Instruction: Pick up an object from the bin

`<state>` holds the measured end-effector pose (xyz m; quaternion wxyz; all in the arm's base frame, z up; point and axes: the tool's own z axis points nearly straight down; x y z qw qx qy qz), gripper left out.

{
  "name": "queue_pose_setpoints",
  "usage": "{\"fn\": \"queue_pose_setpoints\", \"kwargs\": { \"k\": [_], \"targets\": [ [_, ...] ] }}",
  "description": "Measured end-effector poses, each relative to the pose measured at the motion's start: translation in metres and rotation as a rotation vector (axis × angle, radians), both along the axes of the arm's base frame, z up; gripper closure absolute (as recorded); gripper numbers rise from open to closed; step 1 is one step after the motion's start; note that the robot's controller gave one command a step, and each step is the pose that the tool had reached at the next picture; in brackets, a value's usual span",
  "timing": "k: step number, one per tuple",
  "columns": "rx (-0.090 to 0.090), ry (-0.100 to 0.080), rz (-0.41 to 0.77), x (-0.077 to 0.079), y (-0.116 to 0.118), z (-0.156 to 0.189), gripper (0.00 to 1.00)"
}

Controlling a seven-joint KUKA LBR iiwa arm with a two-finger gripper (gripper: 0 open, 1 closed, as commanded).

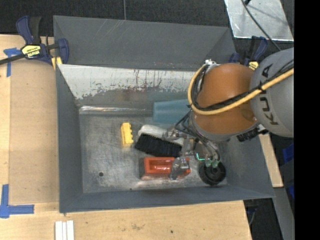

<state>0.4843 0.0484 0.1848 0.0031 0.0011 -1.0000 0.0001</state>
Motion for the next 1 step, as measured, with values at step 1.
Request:
{"fn": "queue_pose_setpoints", "kwargs": {
  "k": [1],
  "targets": [
    [0.001,-0.008,-0.001,0.0018,0.0000,0.0039,0.00]
  ]
}}
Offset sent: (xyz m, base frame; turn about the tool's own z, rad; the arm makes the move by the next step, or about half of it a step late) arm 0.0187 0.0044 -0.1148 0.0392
